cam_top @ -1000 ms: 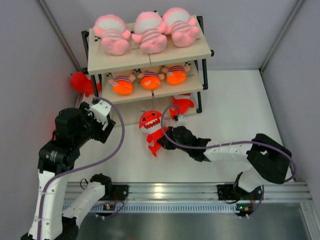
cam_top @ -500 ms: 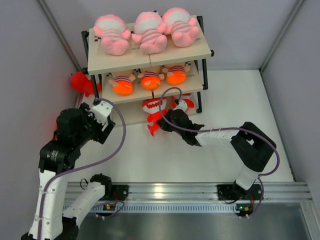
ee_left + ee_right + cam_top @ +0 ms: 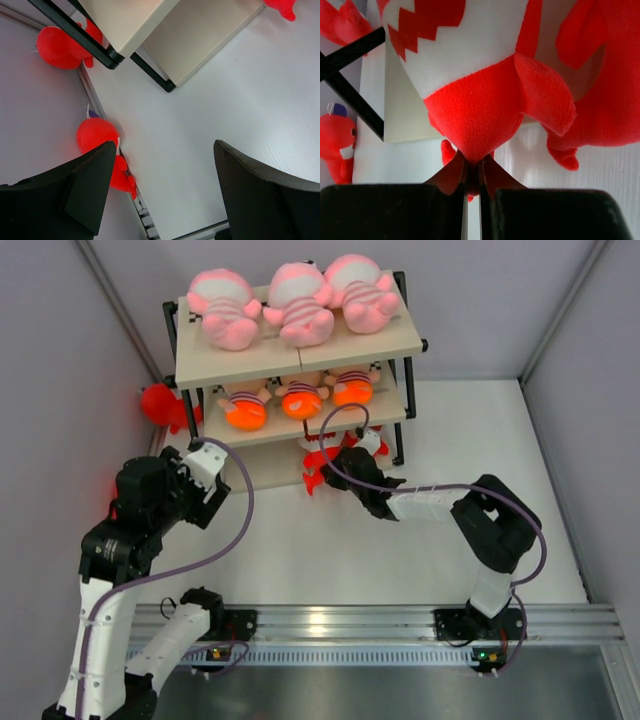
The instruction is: Place and organize the stuffed toys onto the shelf
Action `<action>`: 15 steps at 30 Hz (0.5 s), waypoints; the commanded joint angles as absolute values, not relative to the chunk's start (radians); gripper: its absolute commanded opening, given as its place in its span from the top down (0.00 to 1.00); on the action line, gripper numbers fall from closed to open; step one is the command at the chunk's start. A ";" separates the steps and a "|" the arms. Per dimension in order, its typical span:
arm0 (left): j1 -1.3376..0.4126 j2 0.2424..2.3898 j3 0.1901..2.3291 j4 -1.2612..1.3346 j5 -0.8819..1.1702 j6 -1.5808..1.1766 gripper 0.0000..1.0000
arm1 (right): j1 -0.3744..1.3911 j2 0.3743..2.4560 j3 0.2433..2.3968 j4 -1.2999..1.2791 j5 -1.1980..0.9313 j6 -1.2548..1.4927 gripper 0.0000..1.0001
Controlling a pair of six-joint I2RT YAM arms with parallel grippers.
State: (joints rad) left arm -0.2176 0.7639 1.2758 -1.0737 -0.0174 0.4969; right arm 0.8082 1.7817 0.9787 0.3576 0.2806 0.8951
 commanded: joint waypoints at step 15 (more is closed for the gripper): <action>-0.219 0.753 1.246 -1.075 -0.005 0.508 0.15 | 0.805 1.718 0.976 0.400 0.379 0.868 0.44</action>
State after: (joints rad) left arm -0.2176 0.7631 1.2503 -1.0767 -0.0154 0.5007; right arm 0.7971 1.7943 0.9882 0.3580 0.3405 0.8921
